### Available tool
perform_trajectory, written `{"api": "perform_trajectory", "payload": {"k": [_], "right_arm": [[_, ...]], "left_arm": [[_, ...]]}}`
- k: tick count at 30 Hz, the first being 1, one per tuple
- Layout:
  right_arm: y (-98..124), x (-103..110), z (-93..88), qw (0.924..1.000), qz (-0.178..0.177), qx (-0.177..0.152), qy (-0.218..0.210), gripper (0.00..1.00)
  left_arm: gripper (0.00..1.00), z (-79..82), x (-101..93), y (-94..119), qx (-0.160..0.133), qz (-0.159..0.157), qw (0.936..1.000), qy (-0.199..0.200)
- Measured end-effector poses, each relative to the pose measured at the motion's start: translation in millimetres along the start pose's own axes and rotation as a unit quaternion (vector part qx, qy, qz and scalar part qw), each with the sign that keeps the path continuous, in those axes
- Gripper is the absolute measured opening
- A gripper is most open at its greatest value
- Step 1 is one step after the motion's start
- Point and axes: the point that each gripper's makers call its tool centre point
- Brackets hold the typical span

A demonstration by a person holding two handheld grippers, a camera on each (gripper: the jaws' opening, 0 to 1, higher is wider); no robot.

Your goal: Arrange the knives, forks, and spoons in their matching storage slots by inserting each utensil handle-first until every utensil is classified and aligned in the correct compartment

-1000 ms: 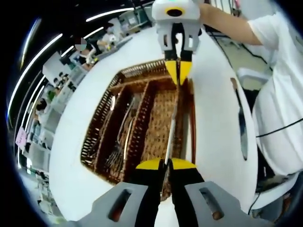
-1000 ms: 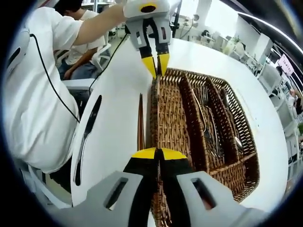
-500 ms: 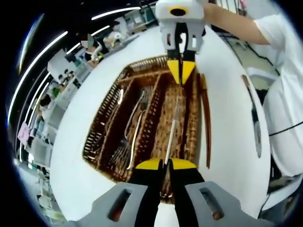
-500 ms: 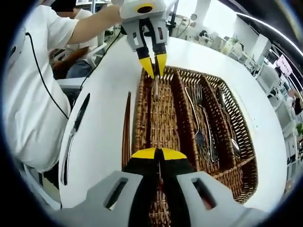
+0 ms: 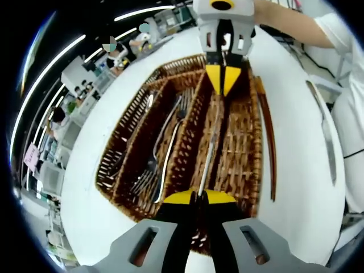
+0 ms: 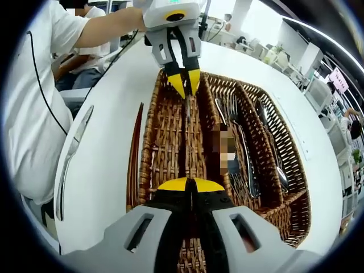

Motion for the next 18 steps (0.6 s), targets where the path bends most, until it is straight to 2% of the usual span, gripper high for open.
{"api": "perform_trajectory", "payload": {"k": [6,10,18], "right_arm": [[-1.3,-8.5,3.5,1.0000,-0.004,0.001,0.007,0.01],[-13.5,-19.9,1.6,0.9999,-0.011,0.000,0.007,0.01],[-37.1,-37.2,-10.4,0.9991,-0.036,0.008,0.021,0.02]], "left_arm": [[0.05,-1.7,7.5,1.2,-0.003,0.008,1.0000,0.003],[0.04,-7.6,17.9,-3.3,-0.002,0.018,0.9998,0.008],[0.04,-25.7,39.7,-31.0,0.001,0.043,0.9988,0.022]]}}
Point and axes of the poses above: the point that each gripper's makers call its tool centre point, and the gripper's own axes: y roughly backward along the fingers, x roughly to its left, z roughly out of its top, and after that the axes turned 7 degrees about -z, right-handed
